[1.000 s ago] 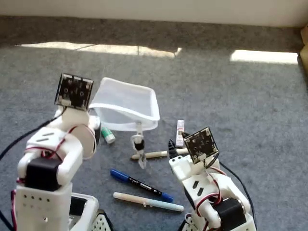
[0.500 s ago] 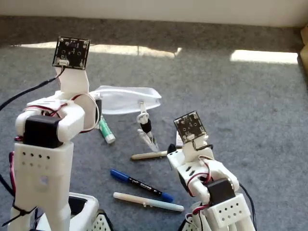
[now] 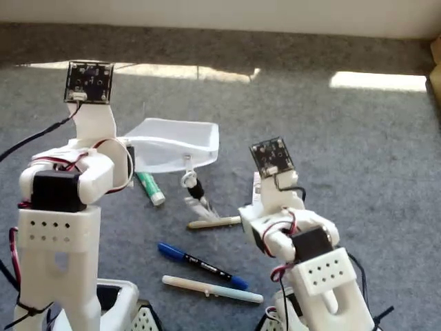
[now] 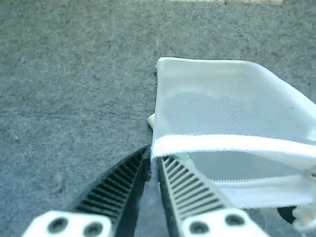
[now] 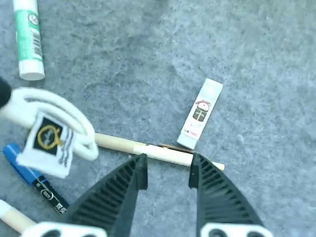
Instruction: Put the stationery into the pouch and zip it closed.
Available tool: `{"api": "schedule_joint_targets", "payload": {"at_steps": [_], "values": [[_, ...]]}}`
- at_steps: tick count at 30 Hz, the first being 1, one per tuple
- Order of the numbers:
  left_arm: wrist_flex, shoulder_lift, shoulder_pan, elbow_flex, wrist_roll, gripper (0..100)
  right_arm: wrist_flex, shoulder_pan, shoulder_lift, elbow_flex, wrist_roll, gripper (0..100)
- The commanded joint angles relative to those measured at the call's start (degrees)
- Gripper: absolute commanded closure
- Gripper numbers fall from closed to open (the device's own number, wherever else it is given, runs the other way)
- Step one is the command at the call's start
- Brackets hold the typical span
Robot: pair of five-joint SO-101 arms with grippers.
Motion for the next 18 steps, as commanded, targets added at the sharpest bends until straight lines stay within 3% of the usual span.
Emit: {"api": "schedule_joint_targets", "payload": {"at_steps": [1,18], "values": [[-4.2,-3.0,-0.8,5.6,0.5,99,0.3,0.7,7.3,-7.5,-2.5,82.7],[-4.2,-8.2,-0.7,7.0,0.5,99,-0.1,3.4,39.2,-29.3,-3.1,81.0]]}}
